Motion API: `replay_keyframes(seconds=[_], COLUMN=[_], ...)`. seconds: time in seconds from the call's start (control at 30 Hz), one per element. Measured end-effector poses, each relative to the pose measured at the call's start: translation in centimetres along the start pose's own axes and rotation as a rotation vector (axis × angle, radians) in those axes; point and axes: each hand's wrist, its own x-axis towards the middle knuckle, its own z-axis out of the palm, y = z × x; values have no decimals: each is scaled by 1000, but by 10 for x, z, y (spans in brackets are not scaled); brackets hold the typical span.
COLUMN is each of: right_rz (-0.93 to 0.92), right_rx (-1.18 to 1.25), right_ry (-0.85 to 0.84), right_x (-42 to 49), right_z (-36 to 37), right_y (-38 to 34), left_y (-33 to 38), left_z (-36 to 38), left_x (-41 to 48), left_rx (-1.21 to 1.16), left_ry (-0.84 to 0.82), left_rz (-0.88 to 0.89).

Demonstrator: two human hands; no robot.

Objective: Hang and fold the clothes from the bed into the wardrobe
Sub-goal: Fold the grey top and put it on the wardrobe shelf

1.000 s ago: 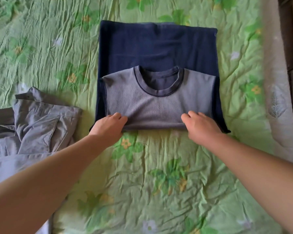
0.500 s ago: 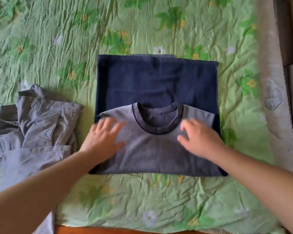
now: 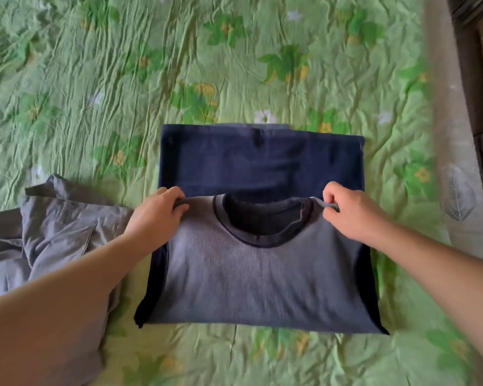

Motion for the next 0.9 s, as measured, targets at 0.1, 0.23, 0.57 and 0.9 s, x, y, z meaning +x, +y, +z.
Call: replay_keyframes(seconds=[0.1, 0.23, 0.57, 0.9], right_rz=[-84, -143, -227, -126], right_rx=[13, -66, -414, -359], right_ry=[206, 261, 376, 207], right_x=[32, 90, 115, 120], right_z=[-27, -56, 3, 61], right_y=[-5, -12, -27, -15], left_y=[9, 22, 36, 39], left_z=[-23, -47, 1, 64], left_x=[40, 105, 115, 122], left_rx=[-35, -1, 250, 433], left_ry=[103, 145, 200, 44], left_rz=[47, 64, 126, 262])
